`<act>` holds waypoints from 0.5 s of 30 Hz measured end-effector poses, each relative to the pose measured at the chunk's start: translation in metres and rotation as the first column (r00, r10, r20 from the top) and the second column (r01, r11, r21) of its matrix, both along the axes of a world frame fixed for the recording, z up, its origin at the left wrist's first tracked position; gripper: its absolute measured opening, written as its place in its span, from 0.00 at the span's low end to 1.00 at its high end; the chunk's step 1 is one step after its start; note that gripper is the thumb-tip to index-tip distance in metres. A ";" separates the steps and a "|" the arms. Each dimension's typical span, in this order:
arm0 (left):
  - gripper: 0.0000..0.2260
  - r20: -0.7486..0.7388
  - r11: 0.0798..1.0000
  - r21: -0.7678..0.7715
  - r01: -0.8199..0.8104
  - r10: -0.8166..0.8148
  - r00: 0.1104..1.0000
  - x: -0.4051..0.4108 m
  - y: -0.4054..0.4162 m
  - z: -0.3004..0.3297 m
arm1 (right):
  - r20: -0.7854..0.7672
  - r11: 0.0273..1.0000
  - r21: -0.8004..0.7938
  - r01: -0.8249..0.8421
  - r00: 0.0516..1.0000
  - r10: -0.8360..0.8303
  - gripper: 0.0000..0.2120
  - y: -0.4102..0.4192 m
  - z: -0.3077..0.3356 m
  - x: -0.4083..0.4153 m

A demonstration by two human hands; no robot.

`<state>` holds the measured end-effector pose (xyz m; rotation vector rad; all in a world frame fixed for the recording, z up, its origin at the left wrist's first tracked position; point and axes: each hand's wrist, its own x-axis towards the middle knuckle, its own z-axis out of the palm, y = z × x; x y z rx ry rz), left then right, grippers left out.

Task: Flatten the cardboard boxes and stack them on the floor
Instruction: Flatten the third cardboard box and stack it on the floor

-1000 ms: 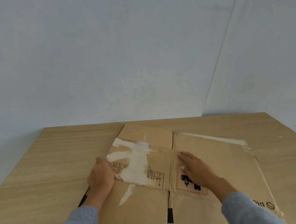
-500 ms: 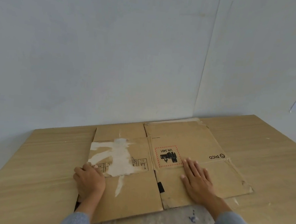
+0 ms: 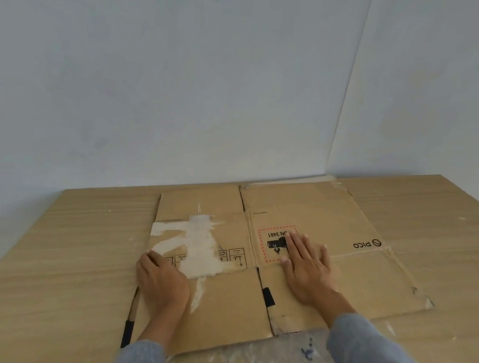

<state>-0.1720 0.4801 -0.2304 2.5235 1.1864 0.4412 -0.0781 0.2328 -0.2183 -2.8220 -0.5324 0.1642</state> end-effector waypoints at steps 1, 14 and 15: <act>0.25 -0.012 1.000 0.005 -0.004 0.004 1.000 0.002 0.001 -0.001 | -0.005 1.000 -0.002 -0.003 1.000 0.003 0.27 0.000 -0.003 0.001; 0.21 -0.116 0.731 0.206 0.651 -0.642 0.758 0.048 0.009 0.005 | -0.003 0.996 0.032 0.083 0.997 -0.083 0.25 0.014 0.013 0.058; 0.20 -0.083 0.729 0.181 0.660 -0.657 0.749 0.057 0.008 0.006 | 0.009 0.995 0.030 0.095 0.995 -0.095 0.26 0.013 0.010 0.058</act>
